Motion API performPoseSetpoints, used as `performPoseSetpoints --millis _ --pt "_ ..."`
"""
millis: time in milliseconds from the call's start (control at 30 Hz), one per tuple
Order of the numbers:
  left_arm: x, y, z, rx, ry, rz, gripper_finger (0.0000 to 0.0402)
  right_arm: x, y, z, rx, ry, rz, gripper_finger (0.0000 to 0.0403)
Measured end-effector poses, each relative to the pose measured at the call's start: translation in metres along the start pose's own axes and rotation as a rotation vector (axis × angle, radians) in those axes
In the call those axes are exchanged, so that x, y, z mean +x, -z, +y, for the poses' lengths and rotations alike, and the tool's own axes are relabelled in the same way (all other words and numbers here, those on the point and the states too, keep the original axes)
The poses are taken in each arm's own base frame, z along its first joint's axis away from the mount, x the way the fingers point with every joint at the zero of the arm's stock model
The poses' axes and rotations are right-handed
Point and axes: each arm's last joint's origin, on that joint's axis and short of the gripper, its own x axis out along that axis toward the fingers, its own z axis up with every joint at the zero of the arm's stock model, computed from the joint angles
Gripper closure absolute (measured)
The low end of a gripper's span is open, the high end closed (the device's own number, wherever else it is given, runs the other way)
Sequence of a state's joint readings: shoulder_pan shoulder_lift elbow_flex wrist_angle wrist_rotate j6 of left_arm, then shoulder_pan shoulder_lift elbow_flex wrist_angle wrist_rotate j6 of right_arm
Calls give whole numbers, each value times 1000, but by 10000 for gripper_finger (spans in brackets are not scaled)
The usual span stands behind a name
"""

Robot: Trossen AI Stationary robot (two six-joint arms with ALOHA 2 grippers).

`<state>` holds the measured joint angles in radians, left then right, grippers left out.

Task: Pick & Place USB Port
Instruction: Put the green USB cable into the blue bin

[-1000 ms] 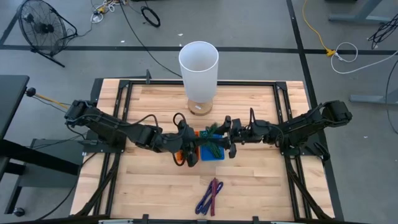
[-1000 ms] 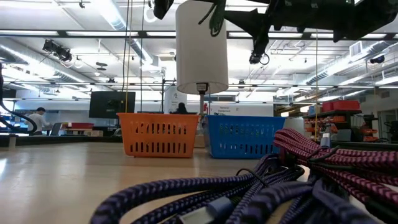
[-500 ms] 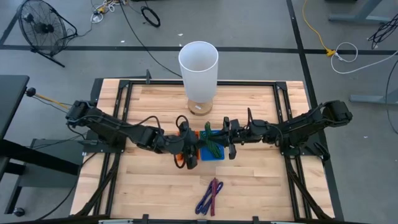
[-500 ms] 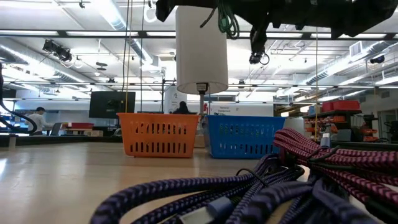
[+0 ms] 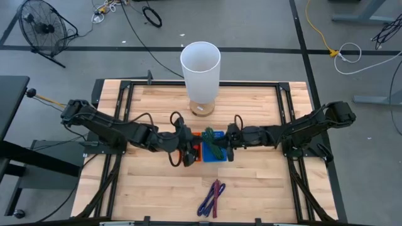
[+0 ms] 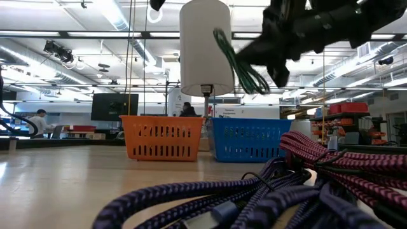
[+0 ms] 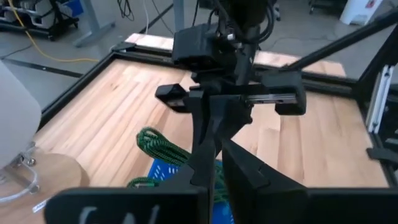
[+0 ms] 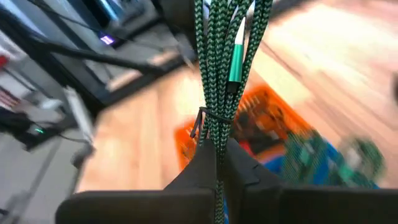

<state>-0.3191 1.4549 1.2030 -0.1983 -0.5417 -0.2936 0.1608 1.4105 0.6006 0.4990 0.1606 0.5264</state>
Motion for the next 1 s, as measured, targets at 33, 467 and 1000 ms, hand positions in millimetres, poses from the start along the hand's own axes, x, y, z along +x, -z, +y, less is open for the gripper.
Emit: performPoseSetpoints --millis 33,467,1000 --pt "0 1 0 5 -1 5 371 0 3 -2 8 27 21 401" --pt "0 3 1 17 -9 29 372 0 23 -2 43 181 94 403" --pt "0 5 1 23 -12 41 372 23 52 -12 121 170 191 360"
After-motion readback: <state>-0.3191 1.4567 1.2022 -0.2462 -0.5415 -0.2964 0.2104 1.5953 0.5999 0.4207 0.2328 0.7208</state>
